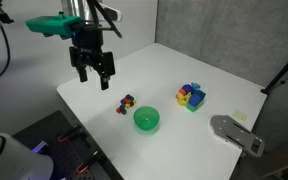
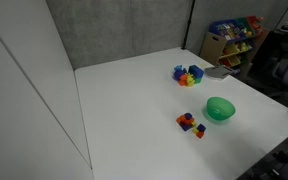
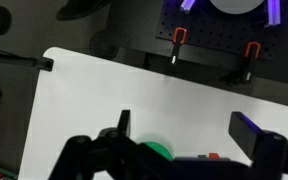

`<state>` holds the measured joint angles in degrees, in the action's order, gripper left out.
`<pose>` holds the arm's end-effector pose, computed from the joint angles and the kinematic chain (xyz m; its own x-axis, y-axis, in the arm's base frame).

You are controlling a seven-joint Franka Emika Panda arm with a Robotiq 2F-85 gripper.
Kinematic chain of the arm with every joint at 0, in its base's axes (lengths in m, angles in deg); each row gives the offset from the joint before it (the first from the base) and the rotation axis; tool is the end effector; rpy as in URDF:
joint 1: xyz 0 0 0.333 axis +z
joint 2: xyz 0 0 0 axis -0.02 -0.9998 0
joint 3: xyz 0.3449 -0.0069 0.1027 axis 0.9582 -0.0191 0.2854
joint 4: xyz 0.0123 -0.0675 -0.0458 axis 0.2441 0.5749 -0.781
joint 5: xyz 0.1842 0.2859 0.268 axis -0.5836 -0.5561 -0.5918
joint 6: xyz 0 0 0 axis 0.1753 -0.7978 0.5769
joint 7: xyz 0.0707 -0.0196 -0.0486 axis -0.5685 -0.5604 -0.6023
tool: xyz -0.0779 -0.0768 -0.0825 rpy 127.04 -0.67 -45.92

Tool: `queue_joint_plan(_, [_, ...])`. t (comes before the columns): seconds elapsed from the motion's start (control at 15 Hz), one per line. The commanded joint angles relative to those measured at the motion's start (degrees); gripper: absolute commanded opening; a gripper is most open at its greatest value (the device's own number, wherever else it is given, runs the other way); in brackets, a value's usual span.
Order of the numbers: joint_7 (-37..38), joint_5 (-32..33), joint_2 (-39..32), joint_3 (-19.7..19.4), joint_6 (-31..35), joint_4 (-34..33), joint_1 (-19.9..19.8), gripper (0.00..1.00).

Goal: Put one small purple block in the green bowl

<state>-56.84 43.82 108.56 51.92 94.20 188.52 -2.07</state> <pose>0.3378 -0.0662 0.4610 0.9486 0.1470 -0.2803 0.1930 -0.9706 0.1439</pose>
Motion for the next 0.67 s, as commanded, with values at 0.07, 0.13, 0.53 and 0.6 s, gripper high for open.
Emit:
queue_joint_plan(0.07, [0.4, 0.3, 0.0, -0.8, -0.2, -0.1, 0.9, 1.00])
queue_joint_plan(0.13, [0.4, 0.3, 0.0, -0.8, -0.2, -0.1, 0.9, 1.00])
queue_joint_plan(0.53, [1.3, 0.2, -2.1, -0.3, 1.8, -0.7, 1.4, 1.00])
queue_joint_plan(0.6, [1.5, 0.0, -3.3, -0.1, 3.1, -1.1, 1.8, 1.00])
